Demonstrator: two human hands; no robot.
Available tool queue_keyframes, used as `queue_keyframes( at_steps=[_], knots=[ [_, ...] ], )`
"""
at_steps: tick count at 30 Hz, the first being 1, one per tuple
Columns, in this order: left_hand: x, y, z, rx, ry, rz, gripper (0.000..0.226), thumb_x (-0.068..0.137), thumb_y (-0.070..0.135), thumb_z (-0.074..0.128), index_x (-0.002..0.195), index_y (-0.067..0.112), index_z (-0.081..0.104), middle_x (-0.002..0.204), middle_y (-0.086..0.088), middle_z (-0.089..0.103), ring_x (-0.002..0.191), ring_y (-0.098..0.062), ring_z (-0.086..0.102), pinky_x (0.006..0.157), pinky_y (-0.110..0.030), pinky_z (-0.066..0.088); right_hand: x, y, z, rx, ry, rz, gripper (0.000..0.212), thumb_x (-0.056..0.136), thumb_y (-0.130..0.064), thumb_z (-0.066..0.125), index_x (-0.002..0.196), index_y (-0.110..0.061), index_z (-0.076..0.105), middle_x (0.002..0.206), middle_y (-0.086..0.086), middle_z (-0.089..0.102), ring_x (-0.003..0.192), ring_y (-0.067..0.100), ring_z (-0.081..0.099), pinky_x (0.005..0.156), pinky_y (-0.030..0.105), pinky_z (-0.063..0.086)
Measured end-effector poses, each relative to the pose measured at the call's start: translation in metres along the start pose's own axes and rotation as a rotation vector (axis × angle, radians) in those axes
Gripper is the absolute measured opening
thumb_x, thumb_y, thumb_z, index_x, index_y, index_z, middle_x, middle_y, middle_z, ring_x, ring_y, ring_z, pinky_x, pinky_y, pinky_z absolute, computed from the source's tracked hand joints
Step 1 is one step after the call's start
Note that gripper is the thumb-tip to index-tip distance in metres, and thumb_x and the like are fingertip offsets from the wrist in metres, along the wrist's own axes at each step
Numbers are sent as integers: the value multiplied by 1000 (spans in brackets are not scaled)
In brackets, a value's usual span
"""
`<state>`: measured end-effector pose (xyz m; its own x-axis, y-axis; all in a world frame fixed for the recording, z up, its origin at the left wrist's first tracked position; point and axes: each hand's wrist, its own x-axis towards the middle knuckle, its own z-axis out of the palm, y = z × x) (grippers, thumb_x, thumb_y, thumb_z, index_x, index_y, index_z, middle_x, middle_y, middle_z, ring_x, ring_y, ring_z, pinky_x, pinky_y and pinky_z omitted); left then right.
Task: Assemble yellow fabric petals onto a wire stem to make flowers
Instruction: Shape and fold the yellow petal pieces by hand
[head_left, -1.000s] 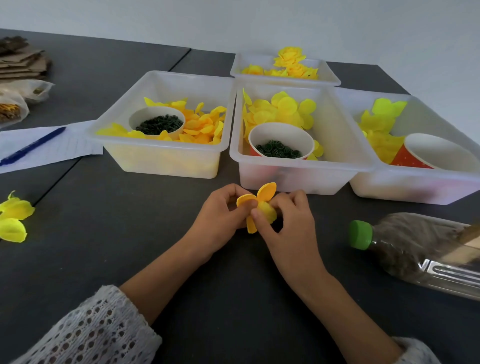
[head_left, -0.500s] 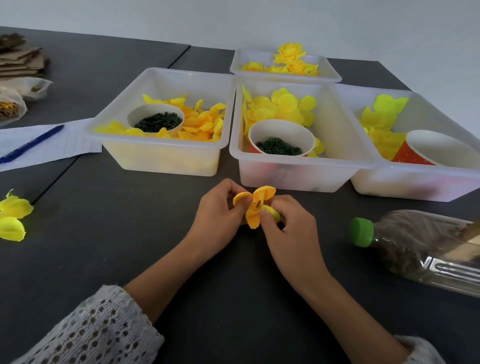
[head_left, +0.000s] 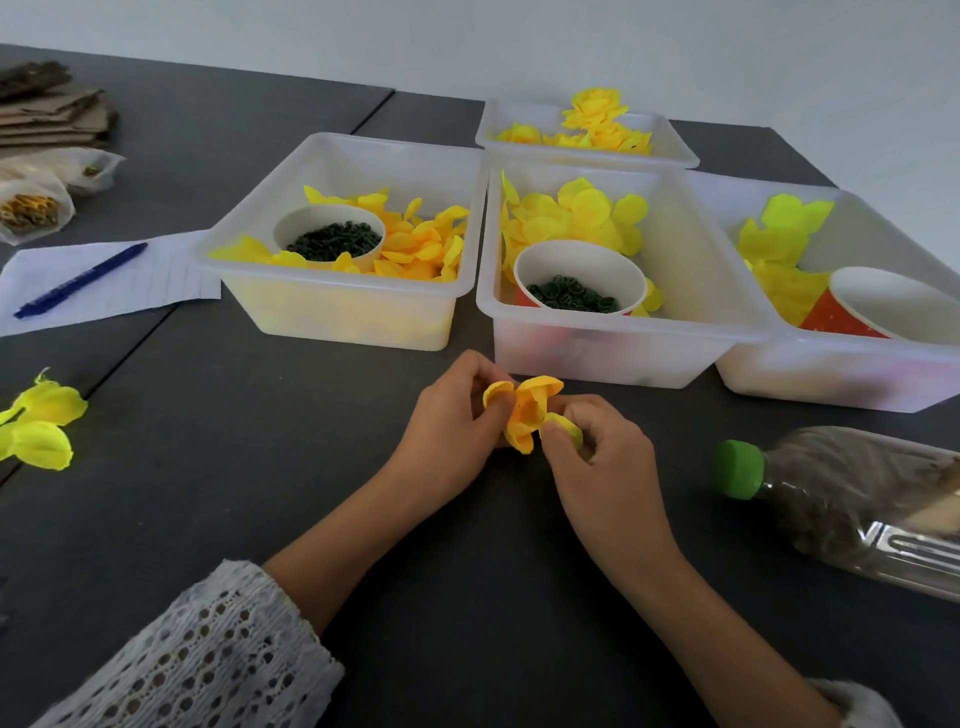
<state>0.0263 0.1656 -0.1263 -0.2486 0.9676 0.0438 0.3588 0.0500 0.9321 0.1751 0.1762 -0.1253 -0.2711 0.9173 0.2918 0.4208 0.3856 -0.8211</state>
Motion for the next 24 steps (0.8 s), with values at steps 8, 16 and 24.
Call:
queue_keyframes(
  at_steps=[8, 16, 24],
  knots=[
    [-6, 7, -1, 91, -80, 224, 24, 91, 6, 57, 107, 22, 66, 98, 11, 68, 90, -3, 63, 72, -11, 49, -6, -5, 2, -65, -27, -145, 16, 89, -16, 56, 76, -25, 58, 91, -15, 57, 86, 1, 56, 71, 6, 43],
    [1, 4, 1, 40, 47, 94, 34, 83, -6, 59, 80, 26, 68, 84, 6, 72, 82, -8, 67, 66, -17, 55, -15, -13, 3, -81, -30, -186, 16, 87, -17, 56, 71, -20, 57, 99, -13, 59, 84, -2, 57, 70, 6, 42],
    [19, -1, -8, -388, 44, -167, 35, 89, -1, 55, 63, 18, 69, 75, -9, 71, 69, -23, 72, 58, -32, 58, -19, -16, -1, 57, 16, -102, 14, 87, -32, 53, 77, -22, 57, 93, -15, 61, 89, -1, 61, 71, 8, 48]
  ],
)
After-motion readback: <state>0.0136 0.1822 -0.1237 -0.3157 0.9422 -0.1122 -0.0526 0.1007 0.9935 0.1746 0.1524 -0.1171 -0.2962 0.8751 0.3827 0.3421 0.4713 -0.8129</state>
